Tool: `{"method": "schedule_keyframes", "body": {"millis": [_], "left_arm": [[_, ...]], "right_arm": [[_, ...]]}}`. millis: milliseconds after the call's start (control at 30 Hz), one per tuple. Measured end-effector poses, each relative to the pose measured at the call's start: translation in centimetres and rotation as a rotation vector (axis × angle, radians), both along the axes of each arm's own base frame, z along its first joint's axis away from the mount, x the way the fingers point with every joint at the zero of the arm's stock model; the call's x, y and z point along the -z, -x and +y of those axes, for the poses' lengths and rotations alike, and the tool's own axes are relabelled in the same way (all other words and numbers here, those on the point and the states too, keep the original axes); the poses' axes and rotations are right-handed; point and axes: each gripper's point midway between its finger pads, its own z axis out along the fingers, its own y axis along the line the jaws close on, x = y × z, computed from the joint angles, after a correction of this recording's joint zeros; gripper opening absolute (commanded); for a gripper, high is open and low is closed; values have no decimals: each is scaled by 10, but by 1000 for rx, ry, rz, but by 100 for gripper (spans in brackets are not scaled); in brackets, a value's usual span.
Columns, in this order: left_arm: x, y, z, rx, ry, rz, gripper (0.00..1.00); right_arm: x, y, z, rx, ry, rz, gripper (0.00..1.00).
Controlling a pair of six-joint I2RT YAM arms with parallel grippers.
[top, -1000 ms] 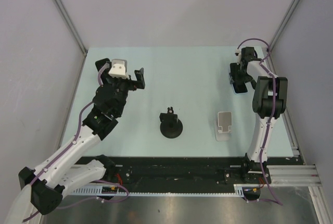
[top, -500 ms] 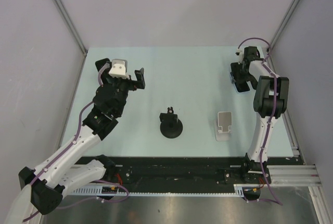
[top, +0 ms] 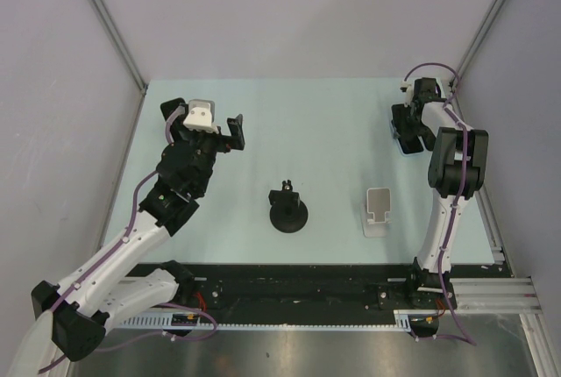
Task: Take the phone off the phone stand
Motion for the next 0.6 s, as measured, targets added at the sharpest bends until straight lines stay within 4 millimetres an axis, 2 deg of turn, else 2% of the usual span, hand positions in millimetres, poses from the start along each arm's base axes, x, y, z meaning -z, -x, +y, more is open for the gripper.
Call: {"method": "schedule_keyframes", "body": {"millis": [433,600], "left_arm": [[0,0,0,0,-5,-1,100],[0,0,0,0,-5,-1,100]], "right_arm": [[0,-7,-5,23,12,-12,58],[0,-7,-6,37,8,-13,62]]}}
